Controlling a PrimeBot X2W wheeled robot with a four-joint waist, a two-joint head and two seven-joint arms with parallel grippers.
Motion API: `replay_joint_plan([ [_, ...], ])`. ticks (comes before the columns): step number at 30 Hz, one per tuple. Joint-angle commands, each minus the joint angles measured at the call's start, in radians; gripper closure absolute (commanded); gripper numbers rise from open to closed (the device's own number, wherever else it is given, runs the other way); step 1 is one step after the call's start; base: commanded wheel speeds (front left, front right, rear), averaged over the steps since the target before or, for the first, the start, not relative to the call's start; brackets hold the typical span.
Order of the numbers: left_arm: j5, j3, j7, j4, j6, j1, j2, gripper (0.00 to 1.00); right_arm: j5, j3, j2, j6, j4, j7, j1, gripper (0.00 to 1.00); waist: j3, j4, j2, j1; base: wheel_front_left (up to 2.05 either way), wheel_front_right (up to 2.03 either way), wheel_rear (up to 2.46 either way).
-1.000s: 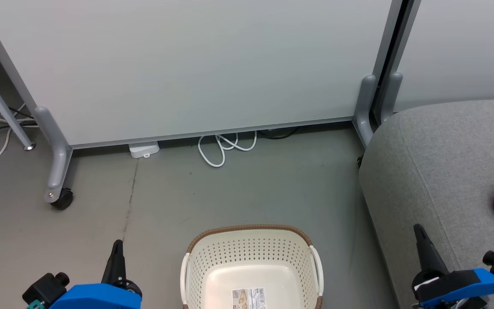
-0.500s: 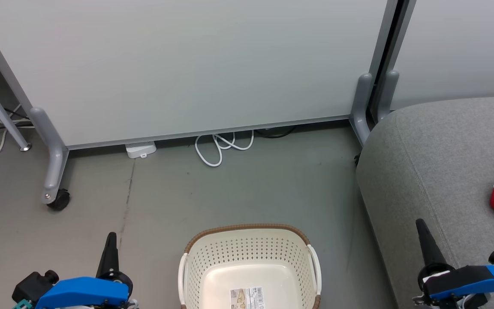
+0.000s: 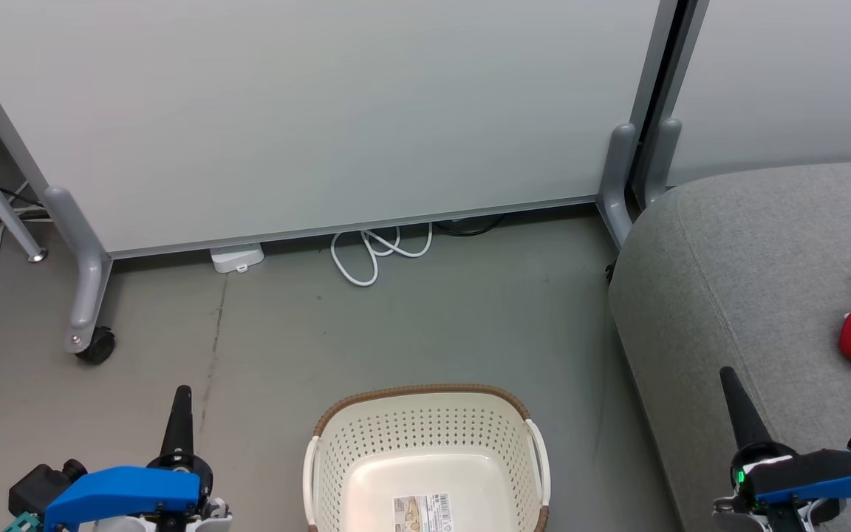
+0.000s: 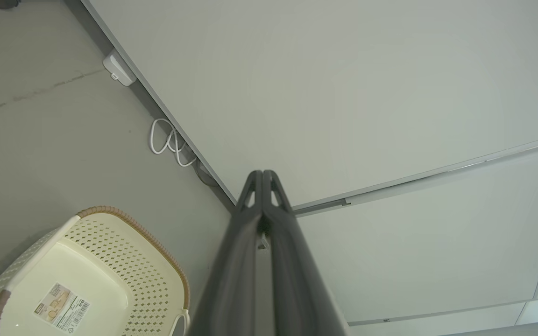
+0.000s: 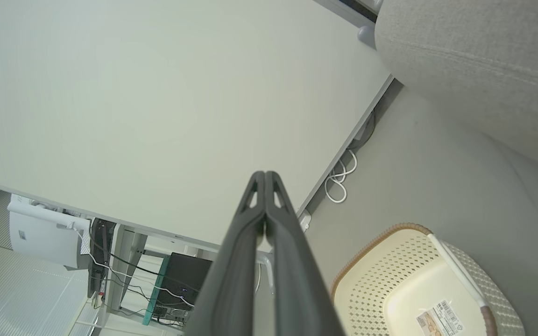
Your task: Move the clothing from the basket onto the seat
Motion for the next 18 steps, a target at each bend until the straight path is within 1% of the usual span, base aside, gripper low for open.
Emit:
replay_joint_plan([
  [1, -0.022, 0.006, 0.006, -0.015, -0.002, -0.024, 0.001, 1.0, 0.025, -0.003, -0.006, 0.0, -0.011, 0.005, -0.023, 1.0, 0.0, -0.001, 0.0, -0.0001, 0.0, 0.0, 0.0],
  [18, -0.166, 0.03, 0.046, -0.044, -0.002, -0.034, 0.001, 1.0, 0.188, -0.008, -0.007, 0.0, -0.013, 0.03, -0.035, 1.0, 0.004, -0.013, 0.0, -0.0001, 0.0, 0.0, 0.0],
])
